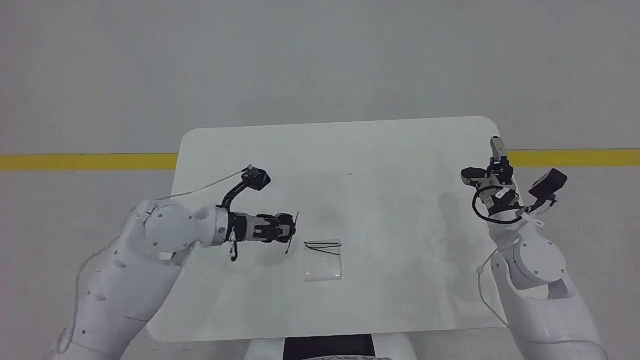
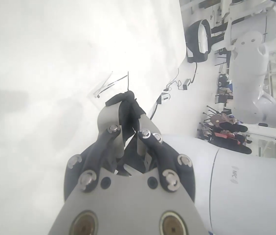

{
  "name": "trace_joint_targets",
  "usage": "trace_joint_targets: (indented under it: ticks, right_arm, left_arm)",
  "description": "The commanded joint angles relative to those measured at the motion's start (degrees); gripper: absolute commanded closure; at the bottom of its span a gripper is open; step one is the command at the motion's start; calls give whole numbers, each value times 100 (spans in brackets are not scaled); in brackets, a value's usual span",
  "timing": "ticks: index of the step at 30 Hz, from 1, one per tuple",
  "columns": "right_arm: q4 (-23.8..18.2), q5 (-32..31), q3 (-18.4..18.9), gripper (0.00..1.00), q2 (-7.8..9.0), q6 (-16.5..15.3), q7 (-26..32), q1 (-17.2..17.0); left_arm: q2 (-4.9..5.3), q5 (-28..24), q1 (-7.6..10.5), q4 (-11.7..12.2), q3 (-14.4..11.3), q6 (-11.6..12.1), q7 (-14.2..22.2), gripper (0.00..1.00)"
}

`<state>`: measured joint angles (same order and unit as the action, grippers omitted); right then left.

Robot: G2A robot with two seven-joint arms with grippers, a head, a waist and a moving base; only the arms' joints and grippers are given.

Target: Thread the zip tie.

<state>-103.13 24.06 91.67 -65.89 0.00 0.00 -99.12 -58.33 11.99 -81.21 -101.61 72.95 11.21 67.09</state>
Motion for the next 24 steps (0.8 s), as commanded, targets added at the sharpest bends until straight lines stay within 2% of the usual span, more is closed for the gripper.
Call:
trace_joint_targets:
  ticks: [1,6,7,10,13,18,24]
  right_arm:
    - [0,0,0,0,0,0,0,0]
    - [0,0,0,0,0,0,0,0]
    - [0,0,0,0,0,0,0,0]
    - [0,-26,2,0,0,-8,0,5]
    - [-14,-243,-109,0,-14,-263,126,44]
    - [20,-731,-611,0,-57,-623,482,213]
    - [154,-1343,-1376,0,-125,-821,922,564]
  left_arm:
    - [0,14,-2,-6,0,-2,-5,100]
    - [0,14,-2,-6,0,-2,-5,100]
    - [-4,1,-16,21,-16,-26,-94,100]
    - [-25,-320,0,246,-86,-116,-442,100]
    - [-39,-670,66,473,-92,-178,-667,100]
    - [-53,-1333,166,796,-83,-188,-868,100]
    - [-61,-2103,221,1105,-56,-165,-985,100]
